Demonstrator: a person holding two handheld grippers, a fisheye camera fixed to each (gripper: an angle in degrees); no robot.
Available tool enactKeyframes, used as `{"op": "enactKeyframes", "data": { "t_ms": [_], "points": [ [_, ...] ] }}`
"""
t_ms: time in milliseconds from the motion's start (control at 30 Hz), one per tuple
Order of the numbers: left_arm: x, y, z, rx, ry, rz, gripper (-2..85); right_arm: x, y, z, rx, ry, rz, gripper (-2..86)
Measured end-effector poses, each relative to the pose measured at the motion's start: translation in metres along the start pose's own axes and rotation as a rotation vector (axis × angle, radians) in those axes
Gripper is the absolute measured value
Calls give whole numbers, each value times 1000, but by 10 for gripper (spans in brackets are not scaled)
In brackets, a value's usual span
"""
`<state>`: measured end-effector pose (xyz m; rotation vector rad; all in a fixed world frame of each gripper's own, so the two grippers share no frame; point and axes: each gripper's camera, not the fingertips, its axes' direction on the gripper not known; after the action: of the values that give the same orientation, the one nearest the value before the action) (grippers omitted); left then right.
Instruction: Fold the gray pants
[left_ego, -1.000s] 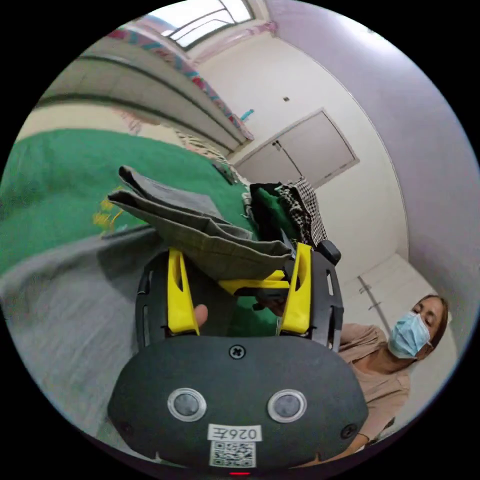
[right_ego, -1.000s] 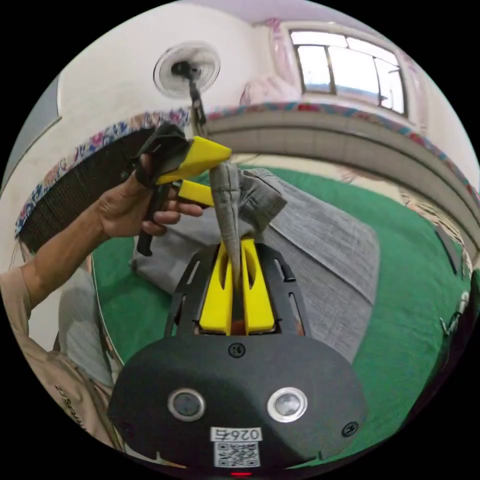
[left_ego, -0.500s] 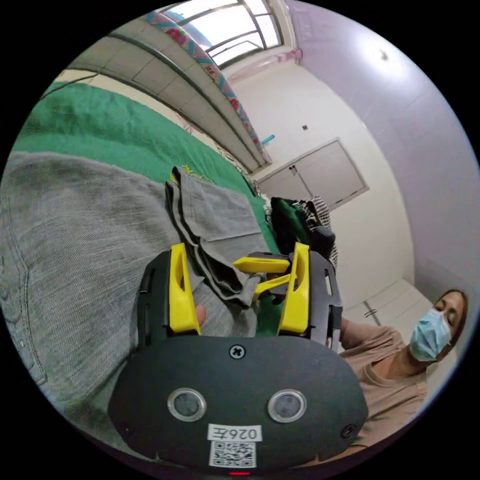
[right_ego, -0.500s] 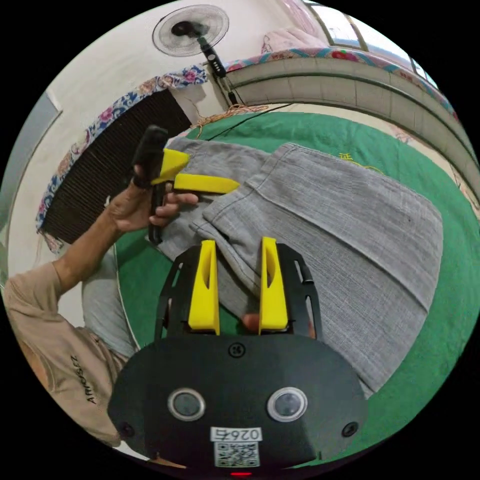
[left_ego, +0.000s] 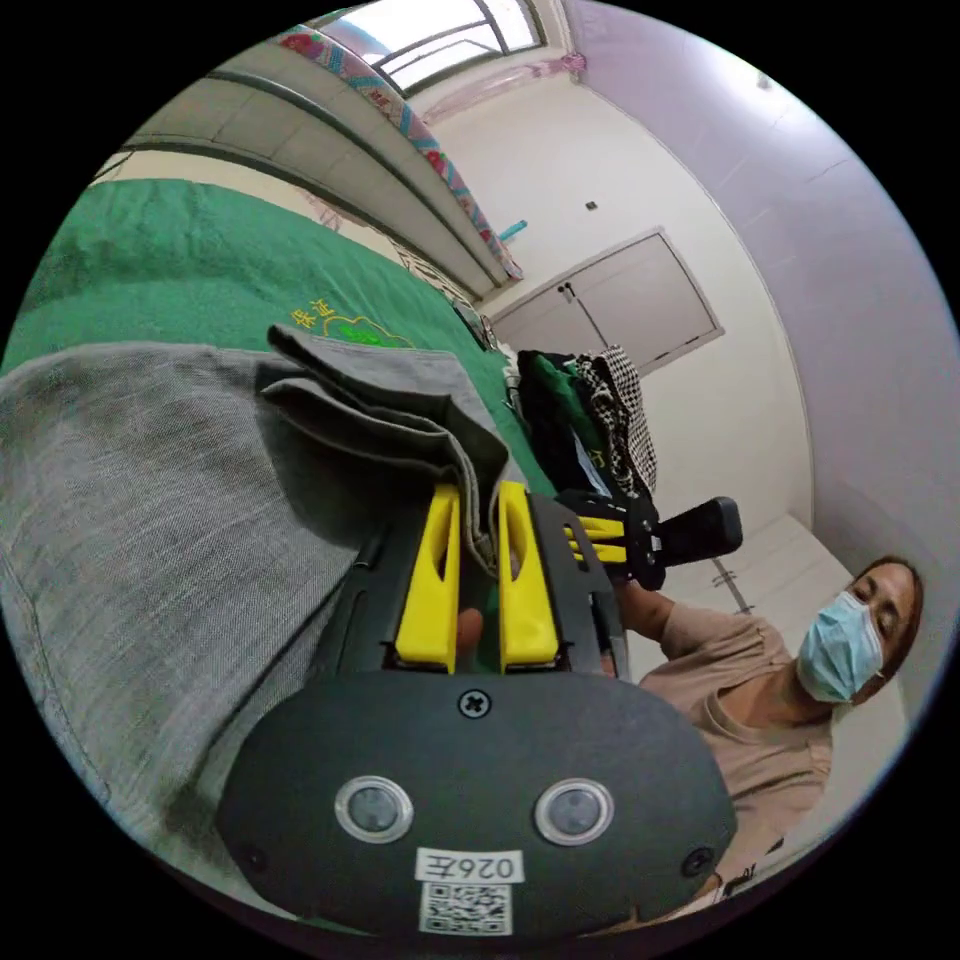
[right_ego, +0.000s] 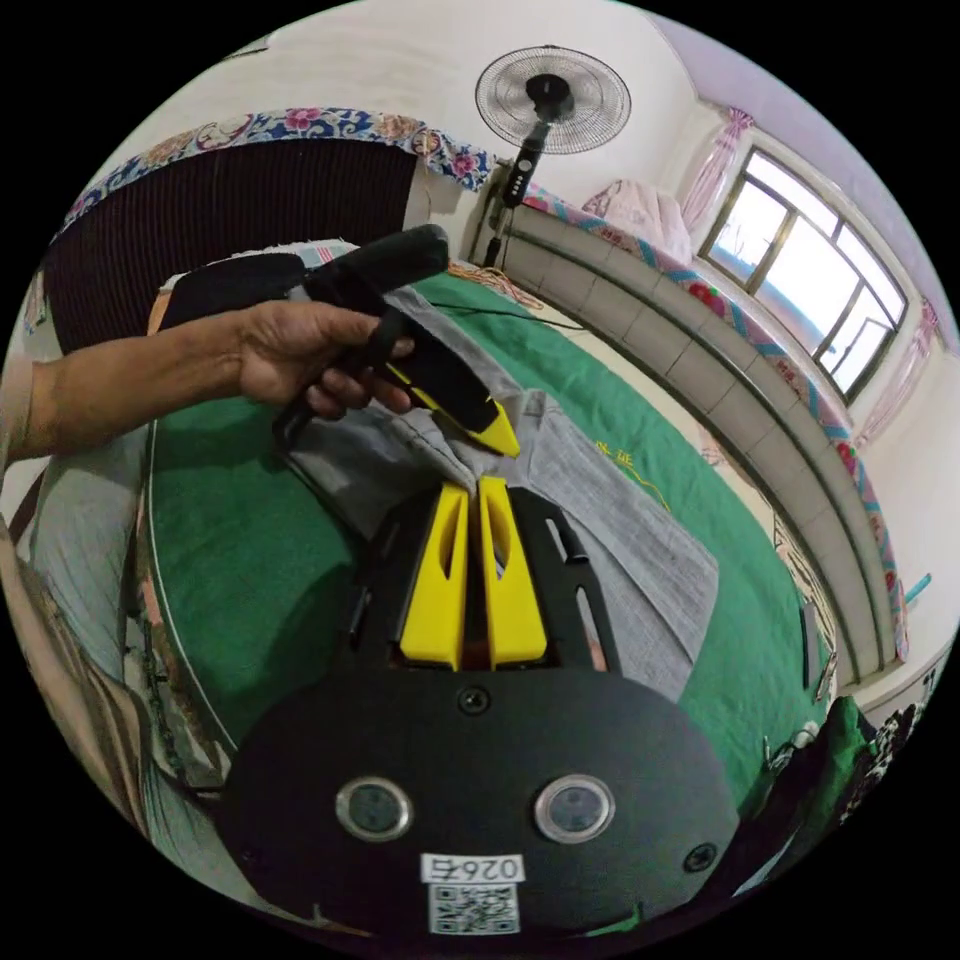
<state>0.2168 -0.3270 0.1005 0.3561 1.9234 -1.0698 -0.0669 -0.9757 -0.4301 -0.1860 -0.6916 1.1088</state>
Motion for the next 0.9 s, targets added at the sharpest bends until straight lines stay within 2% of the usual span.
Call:
{"op": "enactKeyframes", "data": {
  "t_ms": [100, 167, 267, 333, 433, 500, 567, 600, 633, 700, 800, 900],
  "points": [
    [2, -5, -8, -162, -39, -11, 61, -12, -2, 6, 8, -33, -65, -12],
    [-1, 0, -22, -176, -88, -43, 32, -16, -4, 27, -96, -70, -111, 0],
    [-5, 19, -65, 53, -104, -132, -3, -1, -4, 41, -159, -202, -66, 27],
    [13, 27, -81, 222, -121, -86, -8, 16, -6, 37, -143, -295, -7, 35],
    [47, 21, -51, 260, -156, 65, -9, 50, -5, 26, -68, -475, 117, 34],
    [56, 13, -11, 181, -144, 134, -10, 66, -2, 29, -62, -508, 177, 26],
    [50, 3, 36, -31, -200, 124, -10, 77, 5, 53, -240, -507, 218, 9],
    [36, 1, 65, -221, -299, 55, -10, 81, 7, 57, -272, -523, 236, 4],
    [29, 1, 76, -261, -295, 15, -10, 94, 12, 55, -241, -580, 300, -3],
    [40, 0, 71, -187, -263, 42, -10, 116, 17, 41, -211, -655, 330, -6],
    [85, 2, 59, -48, -340, 181, -9, 164, 34, -2, -78, -529, 409, -4],
    [134, 1, 63, 89, -322, 282, -7, 220, 72, -32, -42, -327, 625, 20]
  ]
}}
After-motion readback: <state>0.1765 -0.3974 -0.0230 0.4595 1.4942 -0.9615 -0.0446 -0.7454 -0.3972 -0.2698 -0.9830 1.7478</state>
